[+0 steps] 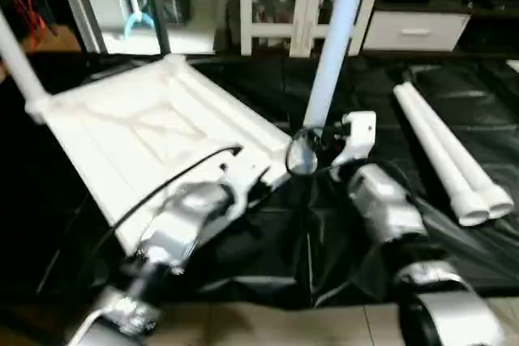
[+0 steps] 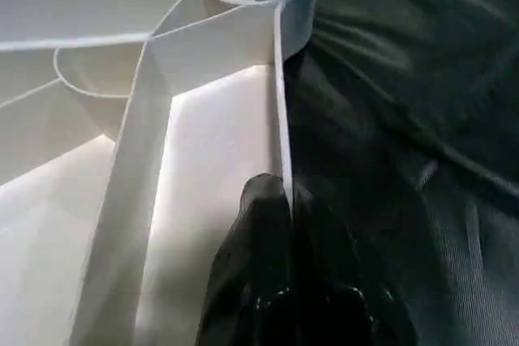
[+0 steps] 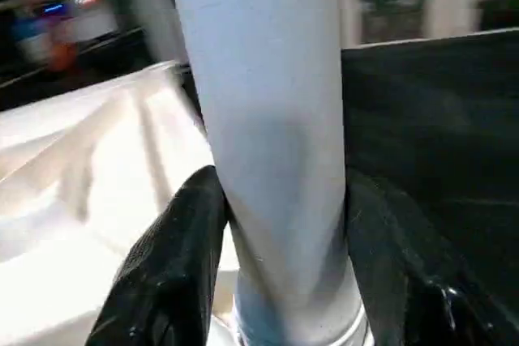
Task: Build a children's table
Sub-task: Rotate leg to tighten
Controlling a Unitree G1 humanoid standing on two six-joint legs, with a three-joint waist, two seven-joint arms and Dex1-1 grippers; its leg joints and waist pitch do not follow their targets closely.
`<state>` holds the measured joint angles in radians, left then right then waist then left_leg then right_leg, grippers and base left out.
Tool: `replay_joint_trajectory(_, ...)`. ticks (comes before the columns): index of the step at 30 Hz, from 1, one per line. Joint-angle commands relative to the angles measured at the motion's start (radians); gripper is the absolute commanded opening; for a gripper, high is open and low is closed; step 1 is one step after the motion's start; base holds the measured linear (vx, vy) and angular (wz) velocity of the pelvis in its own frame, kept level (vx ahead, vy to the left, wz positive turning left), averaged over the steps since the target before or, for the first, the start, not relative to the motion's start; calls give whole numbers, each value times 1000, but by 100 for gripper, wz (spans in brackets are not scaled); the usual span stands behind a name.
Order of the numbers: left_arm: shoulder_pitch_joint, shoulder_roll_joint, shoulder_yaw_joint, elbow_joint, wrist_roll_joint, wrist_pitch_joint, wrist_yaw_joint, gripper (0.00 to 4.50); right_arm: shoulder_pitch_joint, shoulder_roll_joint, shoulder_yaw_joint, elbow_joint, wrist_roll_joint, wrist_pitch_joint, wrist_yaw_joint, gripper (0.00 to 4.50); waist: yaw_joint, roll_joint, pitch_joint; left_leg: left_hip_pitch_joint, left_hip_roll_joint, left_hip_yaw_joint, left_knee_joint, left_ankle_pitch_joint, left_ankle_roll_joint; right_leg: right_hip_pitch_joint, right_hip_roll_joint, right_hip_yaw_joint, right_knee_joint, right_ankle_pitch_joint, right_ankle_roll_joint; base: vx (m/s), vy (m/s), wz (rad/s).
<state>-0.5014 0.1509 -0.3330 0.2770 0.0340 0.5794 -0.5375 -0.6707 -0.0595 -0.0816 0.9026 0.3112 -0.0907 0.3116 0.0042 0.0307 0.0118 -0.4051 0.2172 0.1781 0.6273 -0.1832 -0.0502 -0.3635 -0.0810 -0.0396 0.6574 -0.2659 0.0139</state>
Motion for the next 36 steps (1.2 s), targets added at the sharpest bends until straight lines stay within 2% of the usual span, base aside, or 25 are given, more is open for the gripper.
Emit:
replay_joint_trajectory(1, 23, -17, -96, -21, -18, -20, -81, 0, 10, 27, -31, 118, 19, 42, -26, 186, 6, 10, -53, 31, 5, -5, -71, -126, 26, 35, -42, 17, -73, 191, -265, 0, 0, 0)
replay_joint_trajectory(2, 37, 0, -102, -35, -15, -44, -104, 0, -2, 27, -20, 119, 11, 28, 9, 186, 5, 9, -53, 32, 7, -7, -73, -138, 23, 36, -42, 17, -74, 180, -263, 0, 0, 0)
replay_joint_trajectory(4, 65, 38, -90, -61, -23, -52, -132, 0, -7, 8, -2, 97, 6, 5, 107, 186, 2, 11, -57, 27, 7, -10, -72, -116, 29, 42, -41, 15, -70, 222, -261, 0, 0, 0)
replay_joint_trajectory(5, 73, 50, -80, -67, -30, -39, -134, 0, -6, -2, 2, 86, 8, -6, 149, 221, -3, 4, -58, 25, 7, -9, -70, -94, 42, 42, -39, 15, -67, 258, -264, 0, 0, 0)
replay_joint_trajectory(6, 105, 104, -74, -96, -48, -103, -197, 0, 1, -40, 16, 53, 3, -21, 232, 256, -1, 9, -61, 26, 7, -11, -67, -63, 59, 44, -40, 14, -63, 298, -270, 0, 0, 0)
replay_joint_trajectory(7, 120, 130, -72, -109, -56, -138, -229, 0, 3, -58, 21, 42, -2, -32, 269, 256, -2, 8, -62, 23, 6, -10, -64, -45, 68, 46, -38, 13, -61, 324, -271, 0, 0, 0)
replay_joint_trajectory(8, 202, 235, -58, -190, -98, -208, -361, 0, 18, -139, 34, -14, 4, -13, 415, 262, -1, 7, -64, 23, 5, -10, -62, -29, 89, 45, -38, 14, -59, 363, -275, 0, 0, 0)
replay_joint_trajectory(10, 227, 265, -50, -216, -113, -211, -395, 0, 25, -166, 37, -33, 8, -1, 460, 278, 2, 8, -62, 26, 7, -7, -60, -17, 110, 39, -32, 13, -57, 392, -272, 0, 0, 0)
replay_joint_trajectory(11, 230, 269, -49, -219, -114, -211, -398, 0, 26, -170, 39, -35, 7, 1, 465, 301, 7, 11, -62, 30, 9, -8, -62, -8, 112, 38, -32, 12, -55, 386, -272, 0, 0, 0)
replay_joint_trajectory(12, 273, 327, -30, -261, -139, -204, -445, 0, 47, -244, 80, -71, -20, 16, 562, 301, 9, 11, -61, 34, 11, -7, -62, -9, 110, 33, -31, 11, -56, 377, -273, 0, 0, 0)
replay_joint_trajectory(13, 313, 374, 1, -301, -181, -195, -489, 0, 76, -319, 101, -125, -8, 45, 705, 310, 15, 11, -61, 34, 12, -8, -62, -9, 106, 35, -29, 9, -55, 359, -272, 0, 0, 0)
replay_joint_trajectory(14, 329, 388, 17, -317, -203, -190, -507, 0, 93, -351, 101, -162, 17, 75, 777, 319, 25, 12, -58, 36, 13, -7, -61, -20, 104, 36, -28, 10, -58, 346, -266, 0, 0, 0)
replay_joint_trajectory(15, 337, 395, 26, -325, -215, -185, -517, 0, 102, -369, 99, -185, 35, 96, 817, 319, 35, 13, -56, 39, 17, -3, -63, -22, 102, 30, -26, 11, -58, 342, -261, 0, 0, 0)
replay_joint_trajectory(16, 343, 398, 37, -326, -221, -186, -518, 0, 118, -390, 102, -215, 49, 110, 857, 319, 38, 13, -56, 39, 18, -4, -63, -18, 101, 29, -26, 11, -57, 343, -260, 0, 0, 0)
replay_joint_trajectory(17, 348, 399, 46, -324, -226, -188, -514, 0, 132, -407, 105, -237, 56, 111, 895, 319, 45, 11, -55, 42, 16, 0, -63, -24, 95, 25, -27, 12, -59, 326, -259, 0, 0, 0)
replay_joint_trajectory(19, 350, 405, 45, -318, -230, -198, -512, 0, 143, -420, 108, -251, 72, 143, 950, 319, 50, 6, -53, 40, 13, 1, -68, -57, 85, 25, -30, 15, -63, 280, -263, 0, 0, 0)
replay_joint_trajectory(21, 351, 410, 43, -316, -233, -206, -513, 0, 145, -423, 109, -255, 77, 160, 969, 319, 50, 6, -53, 37, 11, -2, -69, -62, 83, 28, -34, 17, -63, 255, -266, 0, 0, 0)
replay_joint_trajectory(22, 349, 411, 41, -312, -232, -214, -515, 0, 146, -422, 111, -256, 77, 173, 983, 304, 48, 6, -53, 35, 9, -2, -69, -55, 85, 29, -33, 16, -63, 259, -267, 0, 0, 0)
replay_joint_trajectory(24, 346, 413, 38, -316, -234, -213, -519, 0, 150, -418, 121, -263, 80, 194, 989, 304, 44, 6, -55, 33, 8, -2, -65, -24, 97, 28, -34, 16, -61, 287, -269, 0, 0, 0)
replay_joint_trajectory(25, 345, 414, 38, -319, -237, -210, -519, 0, 153, -417, 124, -269, 83, 203, 991, 279, 45, 6, -55, 32, 7, -2, -64, -15, 103, 29, -35, 16, -60, 296, -270, 0, 0, 0)
replay_joint_trajectory(27, 345, 416, 39, -324, -238, -206, -519, 0, 162, -414, 133, -292, 89, 227, 1001, 279, 47, 6, -55, 32, 8, -2, -64, -11, 109, 28, -35, 16, -60, 297, -271, 0, 0, 0)
replay_joint_trajectory(36, 340, 421, 30, -325, -237, -204, -516, 0, 182, -396, 133, -319, 116, 278, 1026, 209, 48, 8, -54, 33, 8, -2, -65, -7, 103, 27, -35, 15, -61, 284, -271, 0, 0, 0)
